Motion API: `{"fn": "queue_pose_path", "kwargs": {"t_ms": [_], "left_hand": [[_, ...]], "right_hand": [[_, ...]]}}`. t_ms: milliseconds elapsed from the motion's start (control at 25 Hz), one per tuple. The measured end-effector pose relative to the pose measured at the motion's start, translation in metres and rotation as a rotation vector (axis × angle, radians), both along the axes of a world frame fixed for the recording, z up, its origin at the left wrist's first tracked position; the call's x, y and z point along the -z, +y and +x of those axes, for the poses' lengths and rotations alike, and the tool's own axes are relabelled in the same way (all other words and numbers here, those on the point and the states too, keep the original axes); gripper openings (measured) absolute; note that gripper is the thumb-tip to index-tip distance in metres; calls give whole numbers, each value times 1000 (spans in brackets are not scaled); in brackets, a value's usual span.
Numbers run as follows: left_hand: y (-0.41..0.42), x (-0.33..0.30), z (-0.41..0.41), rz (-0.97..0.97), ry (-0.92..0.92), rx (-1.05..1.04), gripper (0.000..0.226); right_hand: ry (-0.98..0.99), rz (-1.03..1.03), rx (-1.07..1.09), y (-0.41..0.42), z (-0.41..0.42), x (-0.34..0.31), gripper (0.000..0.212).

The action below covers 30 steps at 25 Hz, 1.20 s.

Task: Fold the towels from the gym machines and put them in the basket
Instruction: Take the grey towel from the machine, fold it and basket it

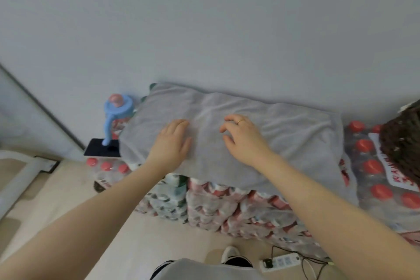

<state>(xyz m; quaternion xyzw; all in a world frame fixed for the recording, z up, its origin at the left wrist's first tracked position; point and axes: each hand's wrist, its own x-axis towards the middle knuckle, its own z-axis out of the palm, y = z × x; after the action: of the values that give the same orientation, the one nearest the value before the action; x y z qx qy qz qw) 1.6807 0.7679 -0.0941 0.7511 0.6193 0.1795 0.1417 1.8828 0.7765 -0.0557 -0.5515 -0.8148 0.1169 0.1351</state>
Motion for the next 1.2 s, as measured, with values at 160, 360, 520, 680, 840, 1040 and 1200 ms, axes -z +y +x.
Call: {"fn": "queue_pose_path", "kwargs": {"t_ms": [160,360,520,680,840,1040,1200], "left_hand": [[-50,17,-76,-18,-97,-315,57],[-60,31,-103,-344,-642,-608,52],[-46,30,-110,-445,-811,-664,37],[-51,21,-92,-423,-1006,-569,21],[-73,17,-52,-281,-927,-270,14],[-77,-8,25,-248,-791,101,8],[-75,-16,76,-288,-827,147,23]], "right_hand": [[138,-66,5,-26,-70,7,21],[149,-62,127,-64,-94,25,20],[264,-100,369,-95,-69,33,21],[341,-61,674,-118,-31,36,23],[402,-3,930,-136,8,40,28],[675,-130,1306,-139,79,50,44],[724,-376,1373,-144,113,56,38]]}}
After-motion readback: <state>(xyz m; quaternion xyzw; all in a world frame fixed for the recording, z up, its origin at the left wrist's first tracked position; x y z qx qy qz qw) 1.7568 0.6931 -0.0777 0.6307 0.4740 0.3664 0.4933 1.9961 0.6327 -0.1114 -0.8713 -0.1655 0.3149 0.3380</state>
